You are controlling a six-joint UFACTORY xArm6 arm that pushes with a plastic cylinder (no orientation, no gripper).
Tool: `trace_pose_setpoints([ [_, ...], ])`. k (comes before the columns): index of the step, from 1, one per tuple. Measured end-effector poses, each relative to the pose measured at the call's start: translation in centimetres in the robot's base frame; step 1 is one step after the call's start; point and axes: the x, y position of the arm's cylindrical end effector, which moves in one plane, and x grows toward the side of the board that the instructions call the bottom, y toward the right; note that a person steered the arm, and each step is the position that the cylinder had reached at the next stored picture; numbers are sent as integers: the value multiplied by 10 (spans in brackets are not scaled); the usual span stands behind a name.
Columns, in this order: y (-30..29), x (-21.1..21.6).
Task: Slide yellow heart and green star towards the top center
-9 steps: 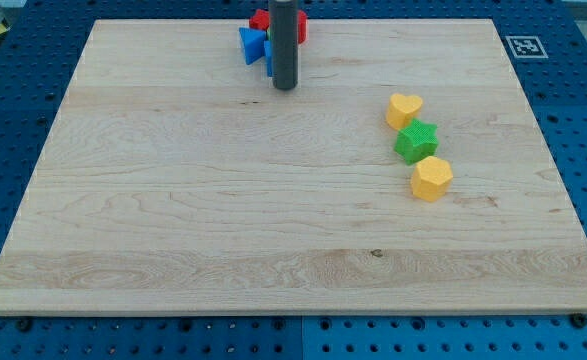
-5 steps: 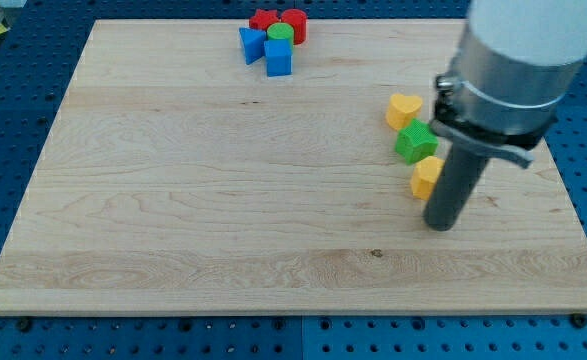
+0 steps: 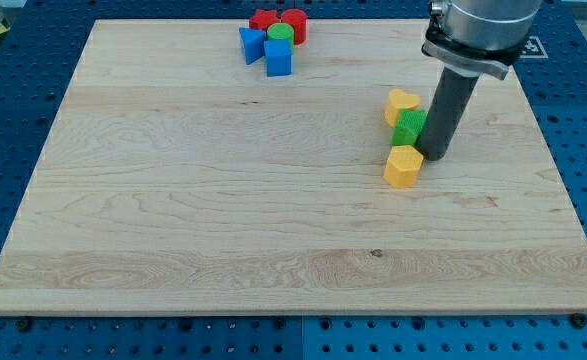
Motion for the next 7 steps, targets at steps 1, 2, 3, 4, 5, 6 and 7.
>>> trace_pose_setpoints([
  [1,-5,-15],
  [2,-11,-30],
  [3,-16,-48],
  [4,-27,-64],
  [5,-40,-74],
  [6,-61,-74],
  [7,-82,-80],
])
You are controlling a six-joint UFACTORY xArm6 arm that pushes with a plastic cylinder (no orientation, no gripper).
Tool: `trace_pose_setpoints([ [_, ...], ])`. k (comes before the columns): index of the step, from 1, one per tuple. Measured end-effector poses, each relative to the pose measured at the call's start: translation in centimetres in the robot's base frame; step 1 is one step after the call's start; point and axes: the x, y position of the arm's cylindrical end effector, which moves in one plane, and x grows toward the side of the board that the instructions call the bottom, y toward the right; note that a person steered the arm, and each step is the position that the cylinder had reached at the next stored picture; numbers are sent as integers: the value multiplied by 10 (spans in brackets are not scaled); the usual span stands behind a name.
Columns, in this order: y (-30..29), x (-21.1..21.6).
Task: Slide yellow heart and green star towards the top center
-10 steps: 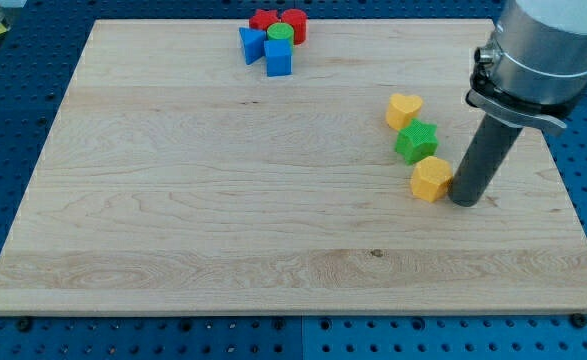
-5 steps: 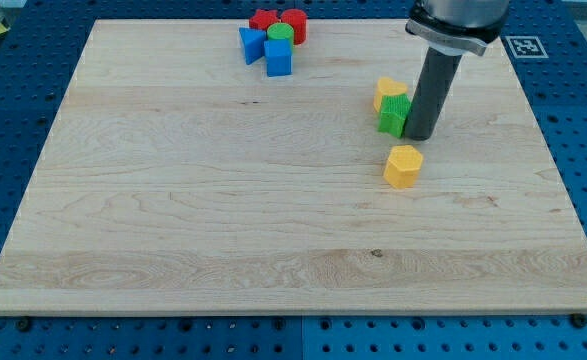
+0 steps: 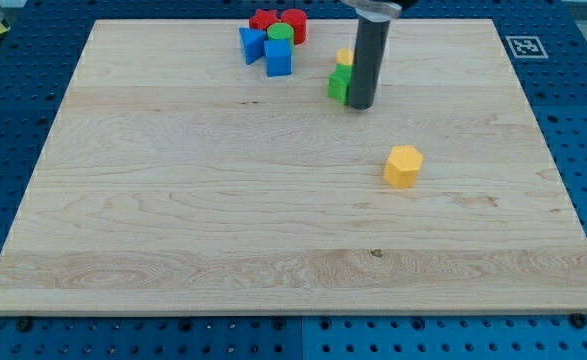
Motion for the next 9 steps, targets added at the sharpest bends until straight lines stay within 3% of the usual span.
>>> trace_pose_setpoints([
  [7,-26,-70],
  [9,20,-41],
])
